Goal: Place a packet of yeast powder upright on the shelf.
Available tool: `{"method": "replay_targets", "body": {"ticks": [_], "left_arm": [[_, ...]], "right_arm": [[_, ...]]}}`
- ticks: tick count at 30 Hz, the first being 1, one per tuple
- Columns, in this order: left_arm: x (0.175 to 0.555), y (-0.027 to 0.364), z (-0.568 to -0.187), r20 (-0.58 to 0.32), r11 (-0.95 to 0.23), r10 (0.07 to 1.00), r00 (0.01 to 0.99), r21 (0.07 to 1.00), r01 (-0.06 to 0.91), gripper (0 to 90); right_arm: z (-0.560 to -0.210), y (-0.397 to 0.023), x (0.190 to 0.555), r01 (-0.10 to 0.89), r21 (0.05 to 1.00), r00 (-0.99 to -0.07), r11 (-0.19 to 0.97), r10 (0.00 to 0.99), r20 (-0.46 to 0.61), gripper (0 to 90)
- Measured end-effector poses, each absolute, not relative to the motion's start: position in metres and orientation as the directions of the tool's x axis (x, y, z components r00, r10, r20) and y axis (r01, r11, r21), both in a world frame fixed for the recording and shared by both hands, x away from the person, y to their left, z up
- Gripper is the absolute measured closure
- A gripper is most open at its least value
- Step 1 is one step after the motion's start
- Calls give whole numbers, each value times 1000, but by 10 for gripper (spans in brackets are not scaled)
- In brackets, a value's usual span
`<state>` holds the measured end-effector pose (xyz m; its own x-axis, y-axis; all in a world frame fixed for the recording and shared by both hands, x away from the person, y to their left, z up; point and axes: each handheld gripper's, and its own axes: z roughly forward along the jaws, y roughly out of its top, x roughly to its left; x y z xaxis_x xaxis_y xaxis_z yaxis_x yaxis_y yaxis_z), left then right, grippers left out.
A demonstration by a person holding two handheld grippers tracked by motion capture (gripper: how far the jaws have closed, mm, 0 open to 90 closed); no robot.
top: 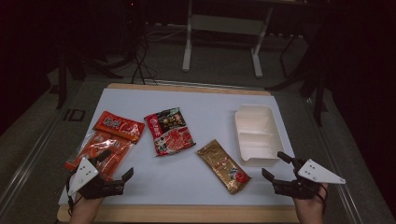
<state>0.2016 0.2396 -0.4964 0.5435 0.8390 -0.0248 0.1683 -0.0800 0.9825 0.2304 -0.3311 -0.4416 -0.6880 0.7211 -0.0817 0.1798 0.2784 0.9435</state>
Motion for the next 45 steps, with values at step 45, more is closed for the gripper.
{"method": "replay_targets", "body": {"ticks": [45], "left_arm": [[200, 228, -491, -82, -54, 808, 584, 976, 212, 16]], "right_arm": [[-409, -283, 287, 322, 851, -832, 415, 552, 46, 106]]}}
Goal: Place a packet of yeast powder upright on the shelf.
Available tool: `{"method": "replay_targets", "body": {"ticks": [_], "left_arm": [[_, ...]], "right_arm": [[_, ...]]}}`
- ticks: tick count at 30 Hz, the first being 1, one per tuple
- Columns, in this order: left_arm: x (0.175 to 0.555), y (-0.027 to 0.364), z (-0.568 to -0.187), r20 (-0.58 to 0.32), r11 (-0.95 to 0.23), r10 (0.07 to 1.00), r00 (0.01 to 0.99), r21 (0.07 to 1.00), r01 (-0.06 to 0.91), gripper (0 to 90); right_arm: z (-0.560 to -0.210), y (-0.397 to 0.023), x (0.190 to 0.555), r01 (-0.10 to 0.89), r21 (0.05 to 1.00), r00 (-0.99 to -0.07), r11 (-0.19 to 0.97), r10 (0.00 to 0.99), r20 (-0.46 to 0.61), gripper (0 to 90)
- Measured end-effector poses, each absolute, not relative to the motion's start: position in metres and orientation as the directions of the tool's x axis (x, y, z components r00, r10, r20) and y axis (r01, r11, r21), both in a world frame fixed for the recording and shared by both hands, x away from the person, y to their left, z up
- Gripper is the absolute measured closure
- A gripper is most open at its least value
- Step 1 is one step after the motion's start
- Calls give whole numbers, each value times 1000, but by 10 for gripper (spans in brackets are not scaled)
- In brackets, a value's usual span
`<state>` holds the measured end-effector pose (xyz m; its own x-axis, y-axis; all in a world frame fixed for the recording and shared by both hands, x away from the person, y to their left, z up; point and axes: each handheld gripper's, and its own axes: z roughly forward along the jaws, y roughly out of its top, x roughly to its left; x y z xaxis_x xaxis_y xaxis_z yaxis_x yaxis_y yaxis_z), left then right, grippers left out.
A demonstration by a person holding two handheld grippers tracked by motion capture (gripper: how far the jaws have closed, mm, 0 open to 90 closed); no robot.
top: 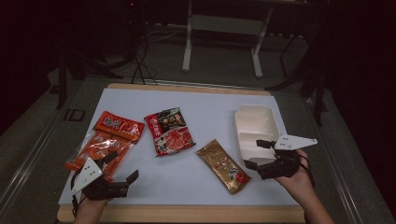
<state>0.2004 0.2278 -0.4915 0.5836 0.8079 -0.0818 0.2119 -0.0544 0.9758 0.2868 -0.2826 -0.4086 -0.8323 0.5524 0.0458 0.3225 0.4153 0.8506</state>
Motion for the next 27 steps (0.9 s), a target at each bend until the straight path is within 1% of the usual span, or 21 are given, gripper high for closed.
{"method": "replay_targets", "body": {"ticks": [2, 3, 6, 11, 14, 16, 20, 27], "left_arm": [[200, 227, -490, -85, -52, 808, 583, 976, 213, 16], [199, 227, -490, -87, -51, 808, 583, 975, 215, 16], [199, 227, -490, -90, -52, 807, 584, 974, 222, 16], [199, 228, -490, -83, -54, 809, 582, 975, 214, 16], [199, 228, -490, -79, -54, 811, 580, 976, 209, 16], [199, 229, -490, -77, -56, 811, 580, 977, 208, 16], [199, 228, -490, -70, -63, 812, 580, 977, 206, 16], [199, 228, -491, -69, -66, 810, 582, 976, 208, 16]], "right_arm": [[-408, -280, 289, 317, 848, -838, 425, 544, 41, 107], [-407, -275, 294, 308, 844, -844, 440, 536, 29, 128], [-406, -268, 303, 310, 836, -853, 453, 521, 35, 133], [-406, -258, 317, 318, 813, -862, 487, 506, 35, 163], [-407, -252, 325, 324, 797, -868, 509, 495, 37, 164], [-408, -249, 330, 328, 789, -870, 519, 492, 38, 191], [-410, -243, 337, 334, 773, -871, 540, 490, 34, 209], [-419, -219, 359, 348, 710, -885, 612, 465, 33, 232]]}}
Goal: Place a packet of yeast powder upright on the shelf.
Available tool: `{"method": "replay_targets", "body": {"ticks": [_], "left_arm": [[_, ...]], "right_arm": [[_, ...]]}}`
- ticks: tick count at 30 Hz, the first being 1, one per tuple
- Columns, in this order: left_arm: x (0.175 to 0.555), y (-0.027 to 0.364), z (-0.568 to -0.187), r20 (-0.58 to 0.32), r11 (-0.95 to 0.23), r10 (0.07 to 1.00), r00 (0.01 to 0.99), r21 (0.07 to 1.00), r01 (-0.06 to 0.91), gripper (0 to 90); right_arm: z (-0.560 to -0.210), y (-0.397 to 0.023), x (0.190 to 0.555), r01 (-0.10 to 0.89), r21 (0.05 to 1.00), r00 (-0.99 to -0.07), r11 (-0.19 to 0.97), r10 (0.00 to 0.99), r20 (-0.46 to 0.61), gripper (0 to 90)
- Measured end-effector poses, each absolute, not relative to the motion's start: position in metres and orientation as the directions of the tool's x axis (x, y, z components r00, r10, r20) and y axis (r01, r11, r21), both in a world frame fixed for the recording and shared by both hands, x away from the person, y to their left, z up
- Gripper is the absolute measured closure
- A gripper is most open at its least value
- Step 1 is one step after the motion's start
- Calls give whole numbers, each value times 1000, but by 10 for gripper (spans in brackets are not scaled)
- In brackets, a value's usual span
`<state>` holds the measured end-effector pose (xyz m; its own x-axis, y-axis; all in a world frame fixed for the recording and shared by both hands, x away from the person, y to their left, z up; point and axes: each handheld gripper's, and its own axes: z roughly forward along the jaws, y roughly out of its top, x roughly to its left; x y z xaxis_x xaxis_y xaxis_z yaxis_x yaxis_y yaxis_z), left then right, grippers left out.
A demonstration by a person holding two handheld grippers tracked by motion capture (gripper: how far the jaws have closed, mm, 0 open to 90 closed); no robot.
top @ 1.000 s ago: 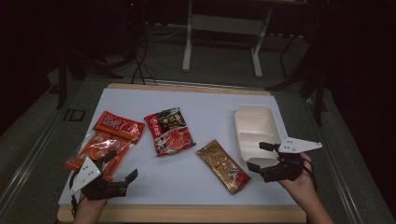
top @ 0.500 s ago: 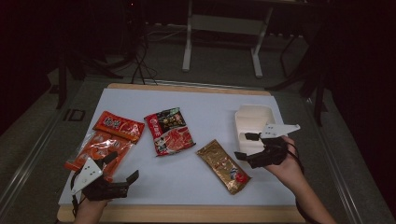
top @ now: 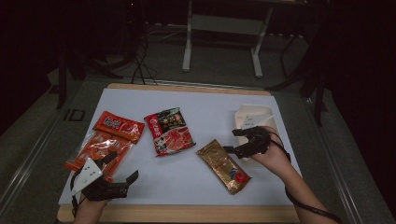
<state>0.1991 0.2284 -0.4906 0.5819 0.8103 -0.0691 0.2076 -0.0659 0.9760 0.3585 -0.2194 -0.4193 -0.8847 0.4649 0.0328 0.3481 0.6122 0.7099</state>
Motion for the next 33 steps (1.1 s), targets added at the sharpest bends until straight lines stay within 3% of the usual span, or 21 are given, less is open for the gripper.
{"method": "replay_targets", "body": {"ticks": [33], "left_arm": [[200, 230, -492, -70, -75, 803, 592, 973, 217, 16]], "right_arm": [[-473, -158, 416, 402, 467, -898, 788, 440, 31, 294]]}}
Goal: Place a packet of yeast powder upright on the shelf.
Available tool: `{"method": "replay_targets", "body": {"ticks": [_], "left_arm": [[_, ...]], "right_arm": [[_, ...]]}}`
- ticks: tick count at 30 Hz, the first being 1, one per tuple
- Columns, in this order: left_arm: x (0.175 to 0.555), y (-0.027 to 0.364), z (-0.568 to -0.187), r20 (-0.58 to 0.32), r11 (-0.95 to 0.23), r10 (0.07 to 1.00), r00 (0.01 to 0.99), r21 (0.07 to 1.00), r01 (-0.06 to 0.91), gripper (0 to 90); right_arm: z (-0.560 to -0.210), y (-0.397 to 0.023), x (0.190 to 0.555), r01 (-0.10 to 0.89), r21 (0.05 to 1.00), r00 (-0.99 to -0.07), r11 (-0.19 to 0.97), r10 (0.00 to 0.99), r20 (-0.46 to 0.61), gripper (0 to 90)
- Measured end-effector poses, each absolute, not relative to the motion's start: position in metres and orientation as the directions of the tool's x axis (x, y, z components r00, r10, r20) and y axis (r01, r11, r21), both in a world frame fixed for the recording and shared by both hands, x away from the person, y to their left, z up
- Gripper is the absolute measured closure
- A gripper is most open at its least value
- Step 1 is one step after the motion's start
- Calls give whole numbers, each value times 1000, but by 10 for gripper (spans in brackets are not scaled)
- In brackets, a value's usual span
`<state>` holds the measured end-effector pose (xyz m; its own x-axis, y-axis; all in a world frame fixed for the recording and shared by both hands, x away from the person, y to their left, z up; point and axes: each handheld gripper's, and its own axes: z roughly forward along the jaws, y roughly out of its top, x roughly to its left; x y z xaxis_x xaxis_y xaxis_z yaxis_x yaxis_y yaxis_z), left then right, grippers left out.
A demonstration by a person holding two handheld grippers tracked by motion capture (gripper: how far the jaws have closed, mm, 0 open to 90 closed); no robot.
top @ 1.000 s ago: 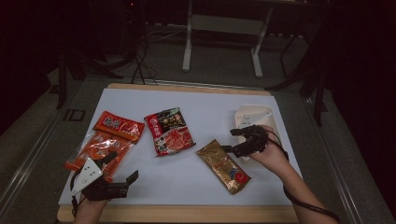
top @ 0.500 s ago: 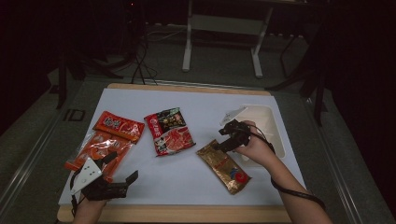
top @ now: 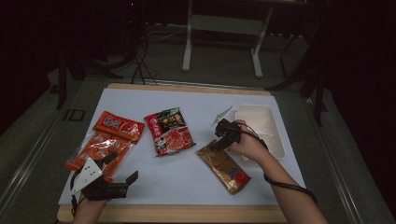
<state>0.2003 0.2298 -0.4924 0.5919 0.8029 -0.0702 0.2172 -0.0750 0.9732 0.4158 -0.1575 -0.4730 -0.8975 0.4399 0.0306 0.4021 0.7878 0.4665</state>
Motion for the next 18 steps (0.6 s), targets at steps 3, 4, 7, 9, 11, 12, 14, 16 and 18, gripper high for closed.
{"method": "replay_targets", "body": {"ticks": [3, 4, 7, 9, 11, 12, 14, 16, 18], "left_arm": [[200, 229, -493, -70, -78, 802, 594, 972, 220, 16], [200, 229, -493, -68, -80, 802, 593, 972, 219, 16], [201, 229, -493, -67, -82, 802, 593, 972, 221, 16], [201, 229, -493, -69, -82, 802, 593, 971, 223, 16], [201, 229, -493, -71, -82, 801, 595, 971, 226, 16], [201, 229, -493, -69, -83, 801, 594, 971, 226, 16], [201, 229, -494, -70, -84, 800, 596, 970, 227, 16], [201, 229, -494, -67, -88, 800, 596, 970, 227, 16], [201, 229, -494, -66, -89, 799, 597, 970, 227, 16]], "right_arm": [[-479, -155, 418, 402, 434, -899, 806, 436, 24, 294], [-479, -155, 418, 402, 434, -899, 806, 436, 24, 294], [-484, -153, 420, 408, 403, -897, 819, 442, 10, 300], [-488, -151, 424, 421, 364, -894, 831, 449, 9, 308], [-491, -149, 426, 426, 340, -893, 838, 450, 11, 315], [-491, -149, 426, 426, 340, -893, 838, 450, 11, 315], [-493, -147, 428, 426, 318, -894, 847, 447, 6, 315], [-495, -144, 430, 434, 295, -892, 851, 451, 12, 316], [-496, -143, 433, 444, 284, -889, 850, 457, 22, 326]]}}
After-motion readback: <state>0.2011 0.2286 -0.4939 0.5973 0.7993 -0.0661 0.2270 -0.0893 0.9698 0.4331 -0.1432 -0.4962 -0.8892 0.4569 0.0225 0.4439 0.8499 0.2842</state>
